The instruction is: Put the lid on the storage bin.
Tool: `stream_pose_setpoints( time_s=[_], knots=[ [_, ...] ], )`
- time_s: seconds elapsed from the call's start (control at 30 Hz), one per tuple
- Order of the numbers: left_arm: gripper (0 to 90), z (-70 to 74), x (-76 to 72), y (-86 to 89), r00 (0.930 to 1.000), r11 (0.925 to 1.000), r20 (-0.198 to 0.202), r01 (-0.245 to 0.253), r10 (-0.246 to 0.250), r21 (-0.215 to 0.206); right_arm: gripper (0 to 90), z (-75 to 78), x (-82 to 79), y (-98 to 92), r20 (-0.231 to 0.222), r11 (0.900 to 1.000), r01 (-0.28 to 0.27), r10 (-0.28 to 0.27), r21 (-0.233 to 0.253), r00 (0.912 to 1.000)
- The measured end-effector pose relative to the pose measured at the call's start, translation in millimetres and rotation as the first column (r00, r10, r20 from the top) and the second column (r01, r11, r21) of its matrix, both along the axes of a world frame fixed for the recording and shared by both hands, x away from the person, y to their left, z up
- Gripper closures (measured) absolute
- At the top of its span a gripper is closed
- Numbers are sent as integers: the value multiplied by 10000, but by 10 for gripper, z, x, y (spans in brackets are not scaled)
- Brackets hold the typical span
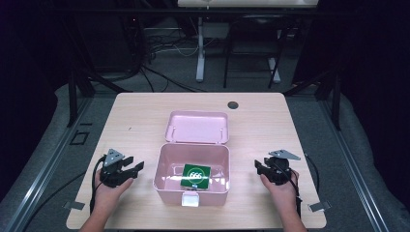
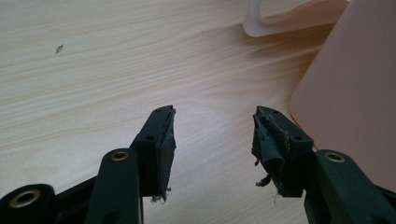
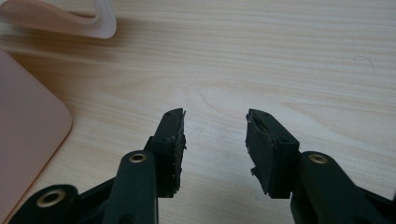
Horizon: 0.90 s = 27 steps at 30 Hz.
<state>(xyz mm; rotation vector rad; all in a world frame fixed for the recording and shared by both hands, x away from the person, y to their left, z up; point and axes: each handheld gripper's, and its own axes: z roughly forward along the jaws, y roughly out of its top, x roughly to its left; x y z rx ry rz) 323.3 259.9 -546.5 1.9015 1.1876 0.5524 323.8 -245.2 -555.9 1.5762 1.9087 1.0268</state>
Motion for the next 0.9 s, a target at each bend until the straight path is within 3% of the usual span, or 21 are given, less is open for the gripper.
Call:
stream_pose_setpoints(
  time_s=[0.17, 0.23, 0.3, 0.43, 0.5, 0.57, 0.77, 0.9],
  knots=[
    [489, 36, -9, -15, 9998, 9998, 149, 160, -159, -85, 556, 28, -10, 5, 45, 9999, -134, 134, -36, 9999],
    [496, 65, -13, -12, 9992, 9992, 145, 364, -362, -158, 591, 55, -27, 16, -23, 9977, -640, 640, 225, 9979],
    [498, 111, -25, -6, 9983, 9981, 258, 537, -529, -318, 592, 68, -34, 31, -79, 9971, -730, 732, 226, 9973],
    [504, 195, -45, -8, 9972, 9963, 438, 627, -602, -582, 586, 133, -54, 125, -70, 9950, -992, 992, -69, 9950],
    [509, 242, -51, -34, 9969, 9967, 411, 687, -669, -434, 588, 172, -64, 176, -30, 9939, -1091, 1091, -161, 9940],
    [514, 312, -80, -81, 9955, 9961, 523, 808, -789, -365, 606, 255, -81, 272, -362, 9919, -1253, 1245, -192, 9916],
    [540, 435, -138, -194, 9899, 9922, 750, 1221, -1199, -253, 588, 426, -87, 392, -312, 9887, -1492, 1496, 153, 9883],
    [575, 514, -157, -232, 9873, 9868, 532, 1523, -1495, -542, 579, 600, -39, 417, -238, 9856, -1644, 1654, 397, 9859]
  ],
)
